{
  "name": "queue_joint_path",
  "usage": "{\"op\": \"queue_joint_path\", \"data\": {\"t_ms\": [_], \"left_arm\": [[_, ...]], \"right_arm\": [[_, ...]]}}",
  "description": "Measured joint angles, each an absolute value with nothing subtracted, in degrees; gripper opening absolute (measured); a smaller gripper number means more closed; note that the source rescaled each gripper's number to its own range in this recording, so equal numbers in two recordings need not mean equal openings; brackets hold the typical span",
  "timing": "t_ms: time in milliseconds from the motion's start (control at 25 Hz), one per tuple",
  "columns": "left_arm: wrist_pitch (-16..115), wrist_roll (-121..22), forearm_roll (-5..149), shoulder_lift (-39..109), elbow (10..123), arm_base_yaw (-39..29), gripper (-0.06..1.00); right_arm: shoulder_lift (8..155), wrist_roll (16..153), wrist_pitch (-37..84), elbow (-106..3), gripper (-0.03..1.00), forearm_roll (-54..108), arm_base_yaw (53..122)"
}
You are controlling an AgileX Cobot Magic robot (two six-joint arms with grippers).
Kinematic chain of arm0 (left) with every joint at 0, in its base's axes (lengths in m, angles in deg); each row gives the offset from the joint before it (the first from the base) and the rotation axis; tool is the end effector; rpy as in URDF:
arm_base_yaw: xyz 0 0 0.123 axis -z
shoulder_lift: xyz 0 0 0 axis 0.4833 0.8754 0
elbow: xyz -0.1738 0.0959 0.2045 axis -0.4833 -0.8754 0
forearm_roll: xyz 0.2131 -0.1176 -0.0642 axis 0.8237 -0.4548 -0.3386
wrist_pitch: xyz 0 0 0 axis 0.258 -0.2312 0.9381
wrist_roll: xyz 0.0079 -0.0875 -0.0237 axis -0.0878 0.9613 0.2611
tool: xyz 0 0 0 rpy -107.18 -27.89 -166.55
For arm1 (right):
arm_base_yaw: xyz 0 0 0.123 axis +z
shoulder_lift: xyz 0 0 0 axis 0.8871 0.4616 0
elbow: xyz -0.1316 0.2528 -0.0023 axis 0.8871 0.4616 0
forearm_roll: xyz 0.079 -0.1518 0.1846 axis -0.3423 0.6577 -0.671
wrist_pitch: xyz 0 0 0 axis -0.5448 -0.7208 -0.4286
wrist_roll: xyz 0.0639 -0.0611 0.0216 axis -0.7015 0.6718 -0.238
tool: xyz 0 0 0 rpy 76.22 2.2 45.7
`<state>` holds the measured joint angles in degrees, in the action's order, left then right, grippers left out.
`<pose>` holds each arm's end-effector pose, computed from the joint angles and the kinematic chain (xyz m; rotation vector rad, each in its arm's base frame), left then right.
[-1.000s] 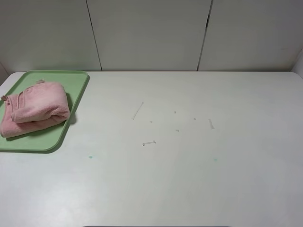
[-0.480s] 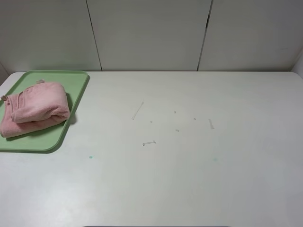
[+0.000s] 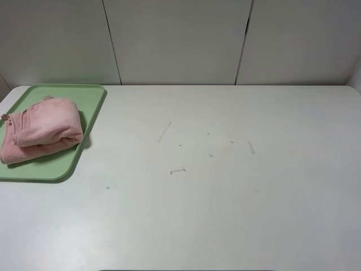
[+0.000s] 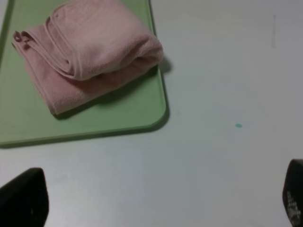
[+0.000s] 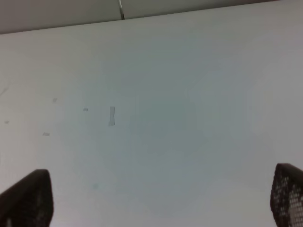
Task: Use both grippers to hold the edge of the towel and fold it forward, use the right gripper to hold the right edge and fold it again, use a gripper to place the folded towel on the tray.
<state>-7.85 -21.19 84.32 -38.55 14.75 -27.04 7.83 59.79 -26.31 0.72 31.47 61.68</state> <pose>-0.0052 -0.0016 0.2737 0.1391 2.0480 0.0176 -0.0038 0.0053 0.2777 0.0436 2.0130 0.0902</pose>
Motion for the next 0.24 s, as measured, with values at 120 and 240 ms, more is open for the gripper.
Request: {"op": "queue_joint_path", "data": {"t_ms": [120,240], "left_arm": [[-7.8,-21.2,84.3,-38.5,14.8,-27.0,1.0],[-7.8,-21.2,84.3,-38.5,14.8,-27.0,1.0]], "right_arm": [[7.8,59.8,-26.3,0.7,1.0,31.5,61.7],[7.8,59.8,-26.3,0.7,1.0,31.5,61.7]]}}
